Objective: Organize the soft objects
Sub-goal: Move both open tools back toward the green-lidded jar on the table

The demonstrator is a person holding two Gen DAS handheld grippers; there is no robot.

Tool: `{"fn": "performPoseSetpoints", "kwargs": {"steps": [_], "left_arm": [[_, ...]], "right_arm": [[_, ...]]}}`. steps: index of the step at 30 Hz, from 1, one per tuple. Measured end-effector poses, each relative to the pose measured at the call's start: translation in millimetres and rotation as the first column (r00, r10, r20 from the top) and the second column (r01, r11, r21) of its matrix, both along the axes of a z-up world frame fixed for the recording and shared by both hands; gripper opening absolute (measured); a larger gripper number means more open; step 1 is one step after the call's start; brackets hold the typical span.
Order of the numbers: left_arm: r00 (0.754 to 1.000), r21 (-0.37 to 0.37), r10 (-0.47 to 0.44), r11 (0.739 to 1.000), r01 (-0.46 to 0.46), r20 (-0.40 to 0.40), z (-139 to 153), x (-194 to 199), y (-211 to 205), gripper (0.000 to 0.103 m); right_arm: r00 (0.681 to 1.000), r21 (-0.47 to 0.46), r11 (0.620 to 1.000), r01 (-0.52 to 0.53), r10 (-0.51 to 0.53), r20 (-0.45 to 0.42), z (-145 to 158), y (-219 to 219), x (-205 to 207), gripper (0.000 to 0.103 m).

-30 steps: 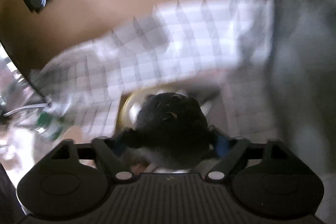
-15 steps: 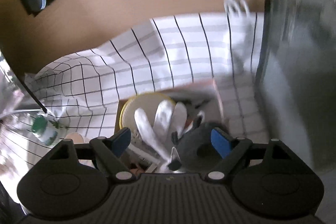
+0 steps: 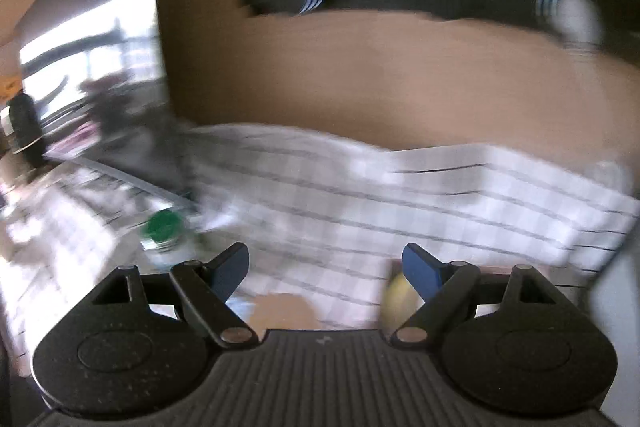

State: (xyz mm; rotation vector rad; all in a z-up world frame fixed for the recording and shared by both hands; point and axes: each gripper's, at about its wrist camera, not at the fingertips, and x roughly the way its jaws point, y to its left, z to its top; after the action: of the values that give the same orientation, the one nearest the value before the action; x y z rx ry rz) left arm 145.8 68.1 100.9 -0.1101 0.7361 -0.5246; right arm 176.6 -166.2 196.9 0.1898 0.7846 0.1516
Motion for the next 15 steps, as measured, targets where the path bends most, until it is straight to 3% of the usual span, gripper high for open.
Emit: {"fn": "performPoseSetpoints", "kwargs": {"steps": [4, 8, 10, 13, 15], "left_arm": [[0.986, 0.021, 0.167, 0.986, -0.166, -0.006, -0.8, 14.5, 61.5, 0.019], [0.962, 0.028, 0.273, 0.961, -0.274, 0.028, 7.4, 24.1, 114.2, 0.019], [0.948, 0.027, 0.316, 0.948, -0.318, 0.043, 9.6, 28.5, 136.6, 0.019], [0.928, 0.015, 0.369, 0.929, -0.370, 0.046, 7.7, 28.1, 167.5, 0.019], [0.920, 0.003, 0.391, 0.920, -0.391, 0.035, 1.7, 24.5, 183.4, 0.019]], "right_arm": [[0.993, 0.040, 0.995, -0.089, 0.092, -0.078, -7.9, 57.3, 35.3, 0.082], [0.972, 0.072, 0.983, -0.169, 0.179, -0.156, -11.5, 116.2, 72.2, 0.074], [0.952, 0.072, 0.975, -0.212, 0.222, -0.209, -15.0, 140.9, 92.6, 0.058], [0.898, -0.002, 0.941, -0.338, 0.322, -0.300, -21.6, 178.7, 116.6, 0.040], [0.863, -0.151, 0.876, -0.459, 0.398, -0.312, -26.1, 198.1, 122.0, 0.038]]}}
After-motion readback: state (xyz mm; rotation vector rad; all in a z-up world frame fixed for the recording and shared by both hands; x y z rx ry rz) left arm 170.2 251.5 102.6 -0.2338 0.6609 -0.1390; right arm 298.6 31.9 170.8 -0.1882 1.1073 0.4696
